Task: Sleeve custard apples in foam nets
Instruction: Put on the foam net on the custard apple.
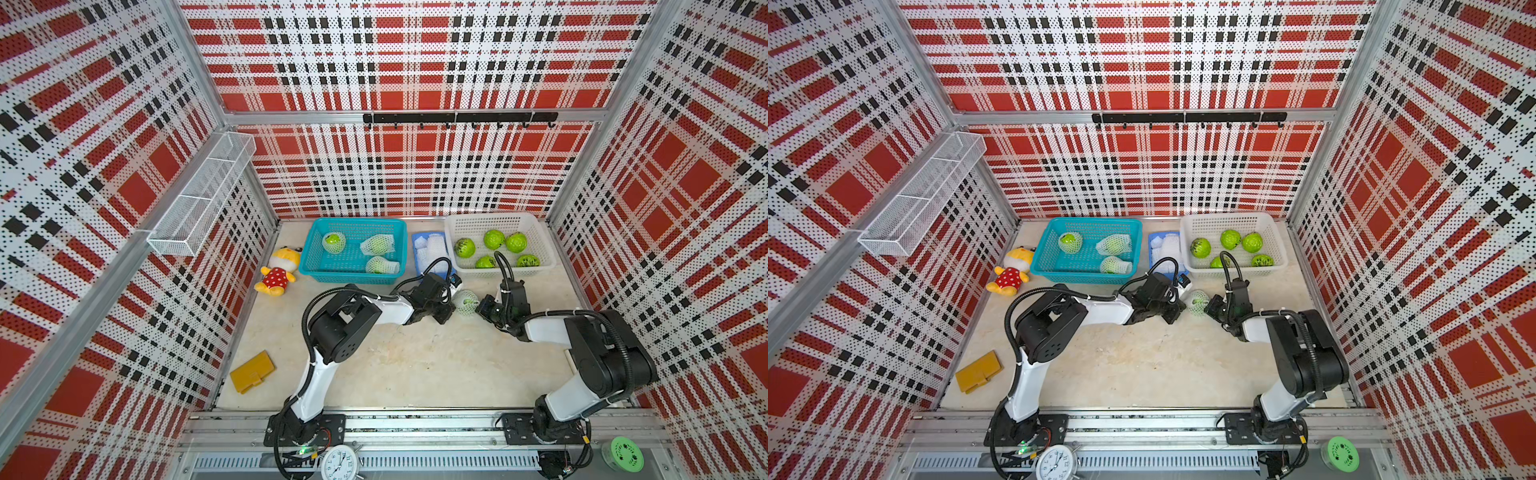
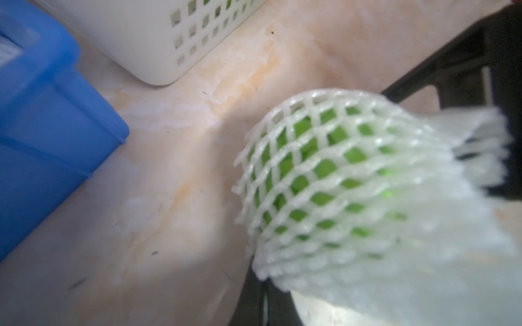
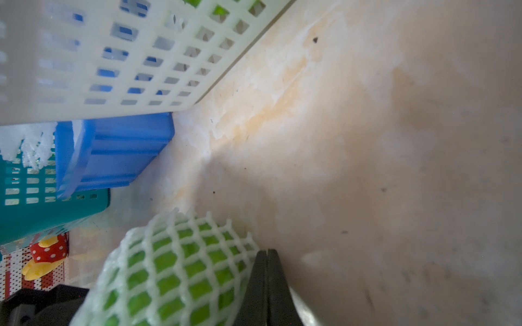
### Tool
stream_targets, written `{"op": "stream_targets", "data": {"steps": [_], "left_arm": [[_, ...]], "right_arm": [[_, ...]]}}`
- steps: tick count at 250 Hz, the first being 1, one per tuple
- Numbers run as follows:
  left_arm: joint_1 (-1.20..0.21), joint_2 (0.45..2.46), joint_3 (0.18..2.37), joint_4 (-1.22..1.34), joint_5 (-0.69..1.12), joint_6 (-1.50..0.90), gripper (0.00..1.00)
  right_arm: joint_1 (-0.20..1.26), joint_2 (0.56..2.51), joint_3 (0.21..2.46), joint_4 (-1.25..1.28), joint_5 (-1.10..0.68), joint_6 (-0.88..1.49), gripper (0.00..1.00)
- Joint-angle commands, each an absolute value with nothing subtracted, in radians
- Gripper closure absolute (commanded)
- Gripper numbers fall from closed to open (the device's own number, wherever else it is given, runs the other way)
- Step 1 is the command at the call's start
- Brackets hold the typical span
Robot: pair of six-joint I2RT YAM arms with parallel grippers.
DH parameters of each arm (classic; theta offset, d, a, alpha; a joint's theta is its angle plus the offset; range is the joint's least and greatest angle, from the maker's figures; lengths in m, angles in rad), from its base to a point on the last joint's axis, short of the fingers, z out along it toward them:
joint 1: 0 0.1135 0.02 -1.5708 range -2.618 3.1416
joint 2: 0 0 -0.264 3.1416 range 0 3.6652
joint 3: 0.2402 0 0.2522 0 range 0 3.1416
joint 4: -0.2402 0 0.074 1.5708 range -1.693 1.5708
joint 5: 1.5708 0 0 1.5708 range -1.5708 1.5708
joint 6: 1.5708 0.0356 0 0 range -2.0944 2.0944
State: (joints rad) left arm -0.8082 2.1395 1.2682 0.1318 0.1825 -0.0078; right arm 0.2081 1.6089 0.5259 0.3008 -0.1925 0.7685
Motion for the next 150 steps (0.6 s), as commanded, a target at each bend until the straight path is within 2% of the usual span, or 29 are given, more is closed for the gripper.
{"op": "stream_targets", "data": {"steps": [1,81,127,150], "left_arm": [[-0.803,2.178,1.278,0.043,0.149,-0.032,0.98],[-0.803,2.2,1.322,-0.037,0.133,-0.032,0.86],[-0.803,2.205,1.331,-0.058,0.128,-0.031,0.86],[-0.803,2.204,1.333,-0.061,0.124,-0.035,0.88]], "right_arm": [[0.213,1.634,0.532,0.276,-0.164,0.747,1.0],[0.213,1.623,0.527,0.273,-0.169,0.745,1.0],[0.213,1.598,0.525,0.259,-0.158,0.736,0.99],[0.213,1.592,0.525,0.255,-0.159,0.732,0.93]]}}
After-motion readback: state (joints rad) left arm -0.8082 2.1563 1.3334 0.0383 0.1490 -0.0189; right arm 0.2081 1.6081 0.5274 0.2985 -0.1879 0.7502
